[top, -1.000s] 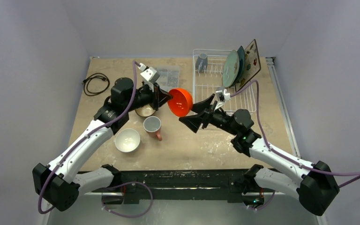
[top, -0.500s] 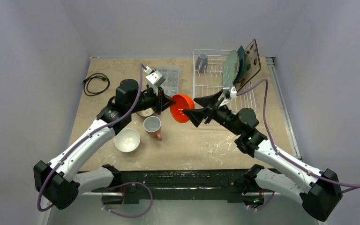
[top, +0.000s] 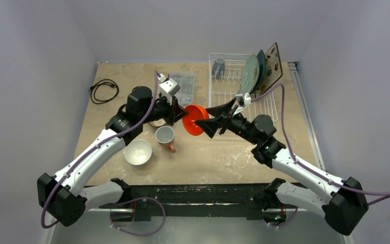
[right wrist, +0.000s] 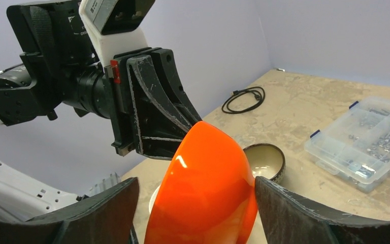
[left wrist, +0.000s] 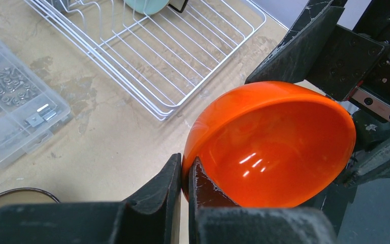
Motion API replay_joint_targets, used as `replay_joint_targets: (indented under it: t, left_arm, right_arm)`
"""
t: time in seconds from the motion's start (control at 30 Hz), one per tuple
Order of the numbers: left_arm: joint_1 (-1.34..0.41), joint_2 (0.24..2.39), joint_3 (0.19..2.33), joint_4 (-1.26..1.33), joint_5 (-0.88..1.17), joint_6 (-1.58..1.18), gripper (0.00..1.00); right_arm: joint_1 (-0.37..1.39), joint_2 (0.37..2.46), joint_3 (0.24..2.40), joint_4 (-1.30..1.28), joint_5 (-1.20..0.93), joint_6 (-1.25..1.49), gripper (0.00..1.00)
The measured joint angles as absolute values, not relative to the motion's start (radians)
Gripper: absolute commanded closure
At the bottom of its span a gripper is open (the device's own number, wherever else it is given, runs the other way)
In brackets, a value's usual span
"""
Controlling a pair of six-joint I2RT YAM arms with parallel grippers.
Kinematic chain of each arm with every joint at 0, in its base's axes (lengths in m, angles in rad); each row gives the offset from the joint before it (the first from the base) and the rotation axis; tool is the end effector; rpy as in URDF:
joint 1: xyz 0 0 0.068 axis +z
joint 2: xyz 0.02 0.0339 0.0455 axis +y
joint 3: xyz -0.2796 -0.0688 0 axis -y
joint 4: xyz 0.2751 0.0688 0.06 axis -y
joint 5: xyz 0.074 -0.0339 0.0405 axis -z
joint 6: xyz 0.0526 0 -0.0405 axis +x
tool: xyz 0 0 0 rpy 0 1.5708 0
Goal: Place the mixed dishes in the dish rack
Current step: Pick up the bowl from the center of the board.
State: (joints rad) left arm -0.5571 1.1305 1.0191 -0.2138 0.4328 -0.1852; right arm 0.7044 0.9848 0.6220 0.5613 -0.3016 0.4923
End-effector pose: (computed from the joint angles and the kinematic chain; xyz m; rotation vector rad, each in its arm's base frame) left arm 0.2398 -0.1754 0.3566 0.6617 1.8557 -0.9056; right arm 0.1923 0.1839 0.3294 -0.4254 1.4281 1.1917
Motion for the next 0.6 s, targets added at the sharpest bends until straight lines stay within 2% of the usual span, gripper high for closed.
replay_joint_targets:
  t: [0.13,0.47,0.6]
  left_arm:
    - [-0.558,1.131,1.019,-0.220,0.415,-0.170,1.00]
    - [-0.558,1.129,1.019,-0.224,0.384,-0.160,1.00]
    - [-0.558,1.128,1.019,-0.228,0.372,-0.155,1.00]
  right_arm:
    - [0.705,0.988,0.622,0.562,-0.311,0.499,0.10]
    - [0.703,1.002,0.622,0.578,-0.316,0.517,0.12]
    - [0.701,1.010,0.622,0.584,-0.317,0.523,0.02]
